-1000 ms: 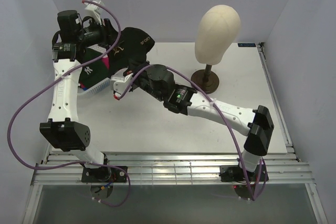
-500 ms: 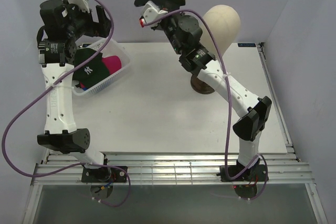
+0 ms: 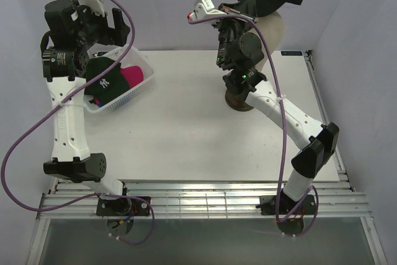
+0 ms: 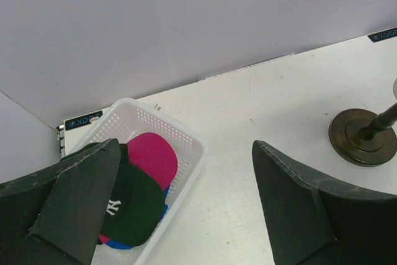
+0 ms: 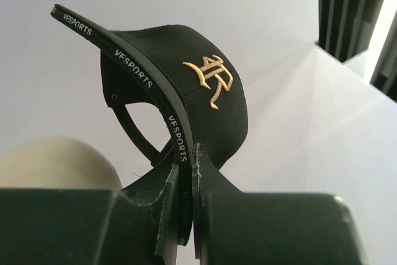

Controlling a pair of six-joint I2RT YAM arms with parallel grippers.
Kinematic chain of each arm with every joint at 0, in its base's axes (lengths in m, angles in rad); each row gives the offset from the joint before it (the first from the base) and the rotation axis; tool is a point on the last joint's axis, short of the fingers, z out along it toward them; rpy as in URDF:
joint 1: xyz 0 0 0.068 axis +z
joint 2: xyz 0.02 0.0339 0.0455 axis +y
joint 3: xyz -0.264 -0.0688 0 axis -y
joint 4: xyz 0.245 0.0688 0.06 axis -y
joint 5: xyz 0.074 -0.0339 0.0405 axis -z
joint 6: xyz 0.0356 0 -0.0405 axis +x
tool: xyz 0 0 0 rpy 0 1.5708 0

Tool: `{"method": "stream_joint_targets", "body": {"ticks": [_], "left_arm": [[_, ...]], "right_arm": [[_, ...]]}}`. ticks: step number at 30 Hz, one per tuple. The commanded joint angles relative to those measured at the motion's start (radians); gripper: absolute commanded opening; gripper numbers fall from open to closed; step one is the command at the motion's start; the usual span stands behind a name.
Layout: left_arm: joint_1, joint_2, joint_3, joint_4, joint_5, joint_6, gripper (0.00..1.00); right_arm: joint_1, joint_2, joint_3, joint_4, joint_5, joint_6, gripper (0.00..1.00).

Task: Stack the hats

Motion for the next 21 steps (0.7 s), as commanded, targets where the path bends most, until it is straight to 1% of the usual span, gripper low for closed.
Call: {"method": "stream_joint_targets", "body": {"ticks": [1,4,5,10,13,16,18,20,21], "left_arm": [[0.000,-0.033,0.004,-0.014,0.035,-0.002,0.98],[0.000,-0.047,-0.019,-0.014,0.044,-0.001,0.98],[0.000,-0.050,-0.025,-0.016,0.044,0.001,0.98],[0.000,-0.049,-0.043,-0.014,0.049,0.004,0.98],[0.000,-0.047,-0.045,-0.010,0.058,-0.001,0.98],[0.000,-0.047,-0.048,-0.008,0.055,0.001,0.98],[0.000,-0.047,-0.059,-0.005,0.050,0.005,0.98],[0.002,-0.046,-0.062,-0.002,0.052,0.007,0.98],[0.000,-0.046,-0.062,-0.002,0.052,0.006,0.98]], "right_arm": [[-0.024,-0.041,-0.105,0.150,0.176,-0.171,0.08],[-0.035,-0.057,-0.181,0.154,0.206,-0.176,0.08],[-0.035,-0.067,-0.203,0.186,0.210,-0.176,0.08],[-0.025,-0.074,-0.309,0.179,0.200,-0.123,0.08],[-0.019,-0.066,-0.318,0.159,0.185,-0.056,0.08],[-0.001,-0.063,-0.335,0.174,0.176,-0.054,0.08],[0.017,-0.078,-0.398,0.223,0.168,-0.056,0.08],[0.021,-0.092,-0.415,0.228,0.161,-0.039,0.08],[0.030,-0.098,-0.450,0.230,0.156,-0.033,0.08]]}}
